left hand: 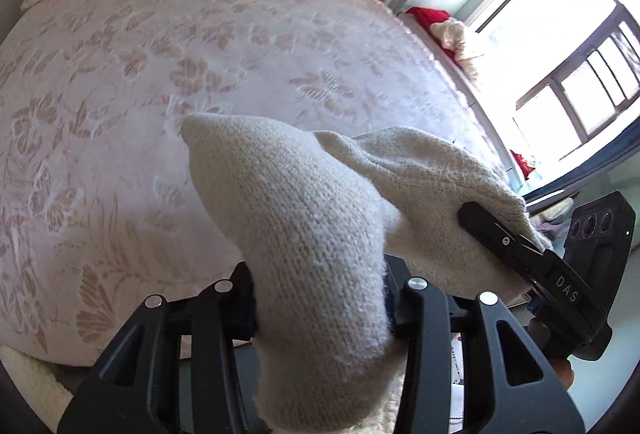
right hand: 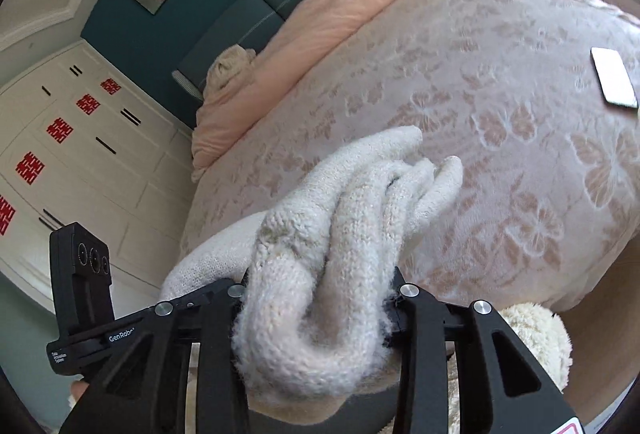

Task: Fold small clothes
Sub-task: 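Lift the folded sweater with both tools, set it back down, release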

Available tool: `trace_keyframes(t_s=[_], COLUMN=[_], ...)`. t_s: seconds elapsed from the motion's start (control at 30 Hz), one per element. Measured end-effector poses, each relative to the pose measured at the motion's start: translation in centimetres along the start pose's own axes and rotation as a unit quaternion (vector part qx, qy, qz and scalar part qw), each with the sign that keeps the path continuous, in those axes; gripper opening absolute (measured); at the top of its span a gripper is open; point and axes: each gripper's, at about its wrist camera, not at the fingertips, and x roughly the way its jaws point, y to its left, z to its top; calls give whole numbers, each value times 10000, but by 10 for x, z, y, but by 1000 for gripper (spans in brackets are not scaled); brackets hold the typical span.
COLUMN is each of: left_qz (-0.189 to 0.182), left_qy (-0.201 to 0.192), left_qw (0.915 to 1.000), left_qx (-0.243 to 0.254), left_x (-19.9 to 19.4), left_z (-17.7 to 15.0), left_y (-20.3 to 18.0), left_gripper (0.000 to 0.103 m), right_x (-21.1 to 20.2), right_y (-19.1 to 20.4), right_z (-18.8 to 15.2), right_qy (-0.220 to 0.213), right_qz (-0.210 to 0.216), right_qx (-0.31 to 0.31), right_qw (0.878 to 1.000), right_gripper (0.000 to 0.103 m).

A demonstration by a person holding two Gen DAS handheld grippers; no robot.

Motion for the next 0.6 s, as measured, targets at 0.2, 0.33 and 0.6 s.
trace_keyframes(t_s=[0.2, 0.33, 0.6], left_qz=[-237, -318, 264], left_qy=[-1556, -2573, -3449], left_qw=[9805, 9512, 9216], left_qx=[1174, 1673, 1762], left_x=[-123, -209, -294], left_z=[42, 59, 66], left_y=[-60, -77, -32], left_gripper=[42, 42, 46], right_x=[-89, -127, -77], right_y=[90, 156, 225], right_z=[47, 67, 71], right_qy=[-1434, -2172, -1936], right_qz=[600, 1070, 1793], right_qx=[-974, -1648, -1846], right_qw=[9830, 9561, 9467], right_gripper=[34, 35, 36])
